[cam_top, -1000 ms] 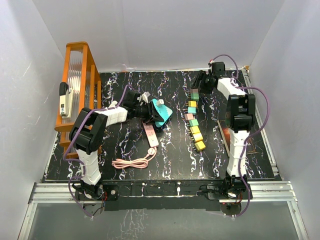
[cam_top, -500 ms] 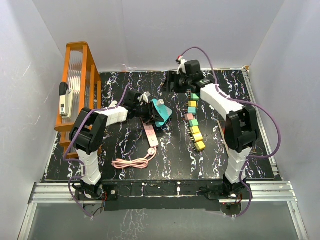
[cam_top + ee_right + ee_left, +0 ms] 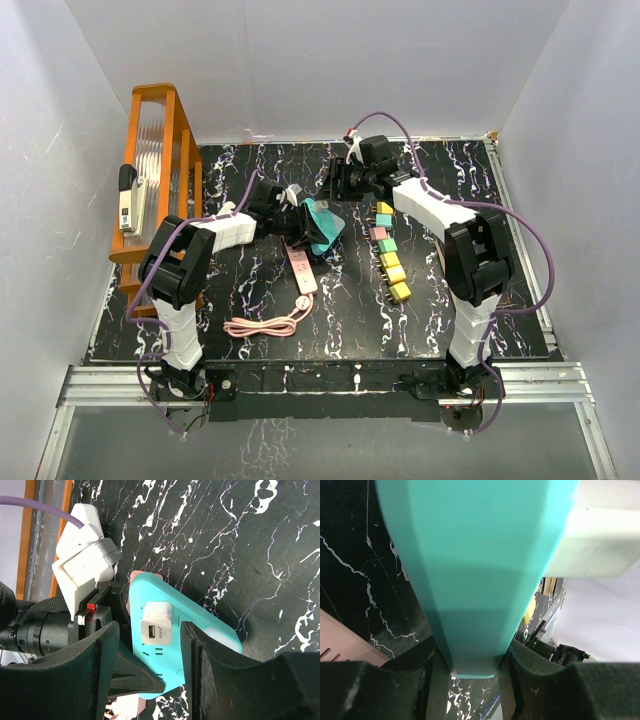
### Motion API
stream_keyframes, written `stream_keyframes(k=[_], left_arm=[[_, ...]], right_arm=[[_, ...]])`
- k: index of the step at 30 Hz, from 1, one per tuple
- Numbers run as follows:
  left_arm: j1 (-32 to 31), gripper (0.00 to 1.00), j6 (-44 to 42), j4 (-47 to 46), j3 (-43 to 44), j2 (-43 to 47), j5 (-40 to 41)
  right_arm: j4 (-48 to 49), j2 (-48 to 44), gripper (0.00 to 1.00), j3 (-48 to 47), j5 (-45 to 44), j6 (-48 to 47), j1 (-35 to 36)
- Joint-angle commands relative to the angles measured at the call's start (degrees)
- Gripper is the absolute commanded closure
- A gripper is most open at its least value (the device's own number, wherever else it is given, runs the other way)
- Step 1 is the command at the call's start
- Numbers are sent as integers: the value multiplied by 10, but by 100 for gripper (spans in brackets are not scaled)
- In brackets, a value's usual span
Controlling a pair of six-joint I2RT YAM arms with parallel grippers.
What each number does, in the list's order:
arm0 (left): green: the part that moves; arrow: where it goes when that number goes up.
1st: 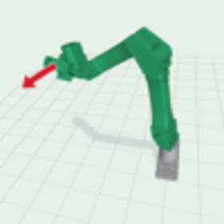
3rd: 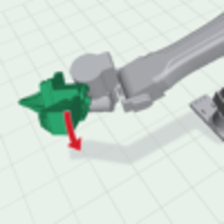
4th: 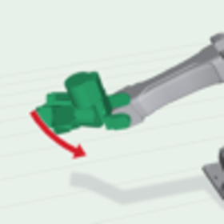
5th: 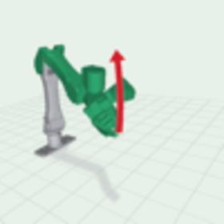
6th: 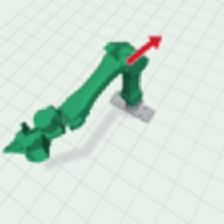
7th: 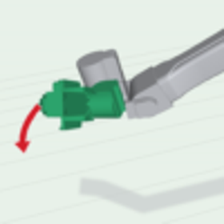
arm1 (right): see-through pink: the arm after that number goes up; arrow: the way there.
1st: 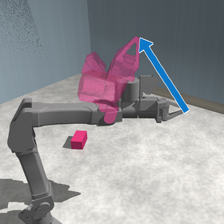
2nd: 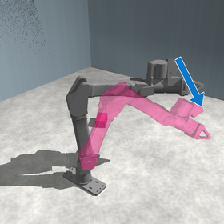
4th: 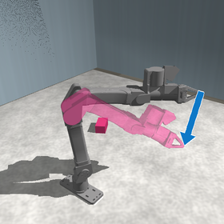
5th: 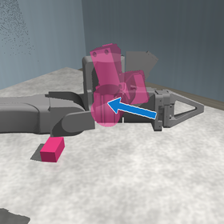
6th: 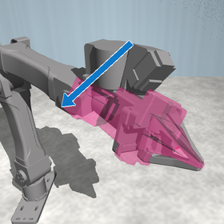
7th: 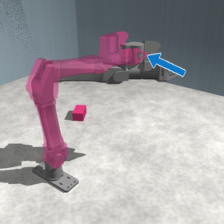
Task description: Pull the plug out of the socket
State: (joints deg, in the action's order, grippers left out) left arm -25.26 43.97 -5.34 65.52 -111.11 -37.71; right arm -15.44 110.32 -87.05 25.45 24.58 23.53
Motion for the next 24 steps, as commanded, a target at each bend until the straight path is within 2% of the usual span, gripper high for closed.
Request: stream_keyframes(k=[1, 11, 15, 18, 23, 24], left_arm=[[-3, 100, 8, 42, -1, 19, 12], [-4, 100, 9, 42, 2, 16, 12], [-5, 100, 9, 44, 2, 15, 13], [-5, 100, 19, 46, -1, 13, 19], [-5, 100, 47, 106, 6, -4, 73], [-5, 100, 52, 116, 6, -9, 82]], right_arm=[[46, 7, 51, 9, 3, 9, 5], [58, 36, 55, -1, 1, 18, 14], [55, 44, 61, -9, -4, 22, 18], [53, 35, 71, -8, -17, 23, 20], [50, -4, 100, -6, -45, 25, 20], [48, -14, 100, -7, -50, 26, 20]])
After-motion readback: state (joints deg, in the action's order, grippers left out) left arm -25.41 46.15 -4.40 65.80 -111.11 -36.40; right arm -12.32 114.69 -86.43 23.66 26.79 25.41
